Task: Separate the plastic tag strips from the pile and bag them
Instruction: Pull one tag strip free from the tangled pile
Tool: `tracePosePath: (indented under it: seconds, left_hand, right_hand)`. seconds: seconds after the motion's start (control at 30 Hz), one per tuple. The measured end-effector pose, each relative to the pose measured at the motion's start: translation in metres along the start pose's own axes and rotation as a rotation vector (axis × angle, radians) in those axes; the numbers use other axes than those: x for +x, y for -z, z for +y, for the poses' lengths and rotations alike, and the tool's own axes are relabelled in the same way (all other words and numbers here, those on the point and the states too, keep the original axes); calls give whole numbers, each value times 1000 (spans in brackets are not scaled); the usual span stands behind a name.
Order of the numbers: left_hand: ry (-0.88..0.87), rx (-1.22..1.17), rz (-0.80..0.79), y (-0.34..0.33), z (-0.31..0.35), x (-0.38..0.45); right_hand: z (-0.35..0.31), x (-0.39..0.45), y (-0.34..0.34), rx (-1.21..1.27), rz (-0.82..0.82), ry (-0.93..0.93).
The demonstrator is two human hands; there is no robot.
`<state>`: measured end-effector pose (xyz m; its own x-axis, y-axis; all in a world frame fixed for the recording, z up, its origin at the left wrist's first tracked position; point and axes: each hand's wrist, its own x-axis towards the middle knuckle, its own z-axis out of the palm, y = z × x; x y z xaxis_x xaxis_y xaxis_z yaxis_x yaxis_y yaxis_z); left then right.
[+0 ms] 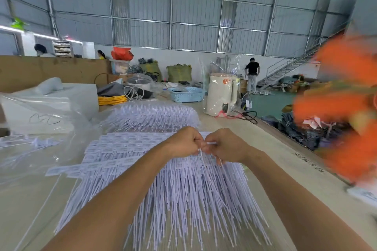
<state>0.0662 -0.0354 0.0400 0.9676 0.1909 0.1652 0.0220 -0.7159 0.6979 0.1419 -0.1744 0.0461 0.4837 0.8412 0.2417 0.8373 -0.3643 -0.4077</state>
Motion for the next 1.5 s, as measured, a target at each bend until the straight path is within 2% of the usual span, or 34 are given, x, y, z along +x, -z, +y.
tracePosePath:
  seconds: [0.13, 0.3, 0.43, 0.5, 0.53, 0.63, 0.67, 0.73, 0.83, 0.97, 1.07, 1.2, 1.4, 1.5]
  left_hand:
    - [-12, -125, -30, 4, 1, -3]
    - [-27, -213, -88, 8, 4, -4]
    - [-17, -308, 17, 16, -13, -8]
    - [-24, -327, 38, 16, -15, -10]
    - [-36, -316, 20, 14, -13, -10]
    - [-10, -258, -67, 10, -3, -8]
    - [4, -240, -99, 11, -3, -8]
    - [-5, -222, -140, 12, -7, -11]
    - [-35, -149, -143, 7, -13, -11]
    - [-59, -127, -77, 6, -16, -9]
    - [-1, -110, -48, 10, -21, -11]
    - [25, -24, -155, 16, -25, -16]
    - [11, -2, -49, 13, -29, -16]
    - [40, -127, -1, 14, -31, -15]
  right_hand:
    - [3, -2, -4, -185, 144, 216]
    - [10, -13, -10, -278, 322, 373]
    - [8, -22, -5, -333, 509, 519]
    - [7, -20, -3, -256, 578, 479]
    - [6, -16, -2, -161, 587, 383]
    - [5, -9, -4, 407, 436, 16]
    - [6, -9, -6, 576, 399, -47]
    - [8, -7, -9, 721, 344, -99]
    - [3, -3, -16, 743, 232, -90]
    - [-5, 4, -21, 537, 96, -36]
    - [-4, 6, -18, 369, 135, -57]
    - [-5, 5, -16, 435, 190, -94]
    - [-9, 0, -15, 384, -125, -130]
    - [-12, 1, -16, 481, -2, -70]
